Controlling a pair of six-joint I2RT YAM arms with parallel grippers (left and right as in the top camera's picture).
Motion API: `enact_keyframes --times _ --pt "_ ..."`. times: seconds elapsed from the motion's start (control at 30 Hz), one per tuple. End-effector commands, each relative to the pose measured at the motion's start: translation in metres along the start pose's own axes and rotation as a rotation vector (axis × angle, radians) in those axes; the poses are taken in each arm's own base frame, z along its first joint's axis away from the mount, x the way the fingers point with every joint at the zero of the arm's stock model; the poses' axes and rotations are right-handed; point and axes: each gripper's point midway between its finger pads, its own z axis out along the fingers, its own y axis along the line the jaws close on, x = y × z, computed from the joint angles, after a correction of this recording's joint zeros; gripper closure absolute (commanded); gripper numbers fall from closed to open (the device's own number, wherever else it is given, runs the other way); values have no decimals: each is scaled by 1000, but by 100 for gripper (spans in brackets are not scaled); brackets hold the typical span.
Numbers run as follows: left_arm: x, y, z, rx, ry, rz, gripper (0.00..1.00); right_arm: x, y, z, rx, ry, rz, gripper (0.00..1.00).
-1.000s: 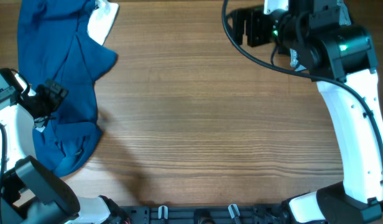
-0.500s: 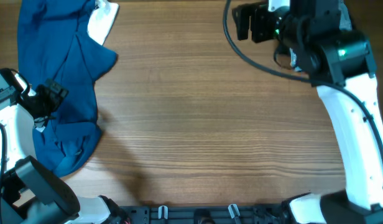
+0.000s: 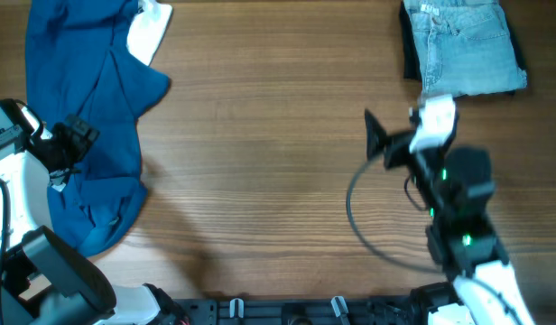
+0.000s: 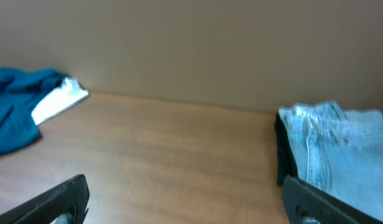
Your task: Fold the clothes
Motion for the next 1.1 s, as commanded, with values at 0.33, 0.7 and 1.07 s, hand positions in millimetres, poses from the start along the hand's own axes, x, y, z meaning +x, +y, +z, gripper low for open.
enact_keyframes --times 0.33,0.7,1.07 --pt "-8 -5 -8 11 -30 2 0 67 1 -55 3 -186 -21 0" --pt "-8 -5 -8 11 -30 2 0 83 -1 -66 17 -175 -19 0" --pt "-8 -5 -8 11 -30 2 0 87 -2 -65 18 -159 -18 0"
